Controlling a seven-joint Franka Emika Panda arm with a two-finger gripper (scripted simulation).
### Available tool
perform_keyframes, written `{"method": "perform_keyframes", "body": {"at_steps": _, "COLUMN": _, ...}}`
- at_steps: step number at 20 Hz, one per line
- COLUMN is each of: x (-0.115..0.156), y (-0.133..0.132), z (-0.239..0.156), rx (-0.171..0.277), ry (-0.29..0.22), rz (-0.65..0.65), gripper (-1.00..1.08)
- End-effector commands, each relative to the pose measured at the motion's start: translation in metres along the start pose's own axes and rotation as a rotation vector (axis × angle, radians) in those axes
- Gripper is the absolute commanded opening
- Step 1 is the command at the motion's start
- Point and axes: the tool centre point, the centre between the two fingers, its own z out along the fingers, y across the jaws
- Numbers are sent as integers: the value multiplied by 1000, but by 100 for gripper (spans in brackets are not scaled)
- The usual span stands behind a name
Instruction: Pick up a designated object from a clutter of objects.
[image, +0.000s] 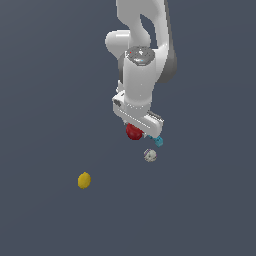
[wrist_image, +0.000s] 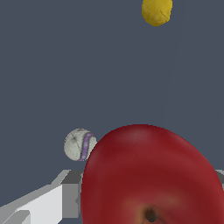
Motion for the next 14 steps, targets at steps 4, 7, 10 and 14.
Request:
{"method": "perform_keyframes", "body": {"at_steps": 4, "x": 25, "y": -4, "z": -51, "rx": 1, "ry": 1, "rz": 0, "gripper": -100}}
{"method": "perform_keyframes", "body": {"at_steps": 7, "x": 39, "y": -7, "z": -78, "rx": 1, "ry": 1, "rz": 0, "gripper": -100}}
{"method": "perform_keyframes", "body": {"at_steps": 10, "x": 52, "y": -9, "z": -104, "rx": 1, "ry": 1, "rz": 0, "gripper": -100}}
{"method": "perform_keyframes", "body": {"at_steps": 14, "x": 69, "y": -12, "z": -136, "rx": 0, "ry": 1, "rz": 0, "gripper": -100}}
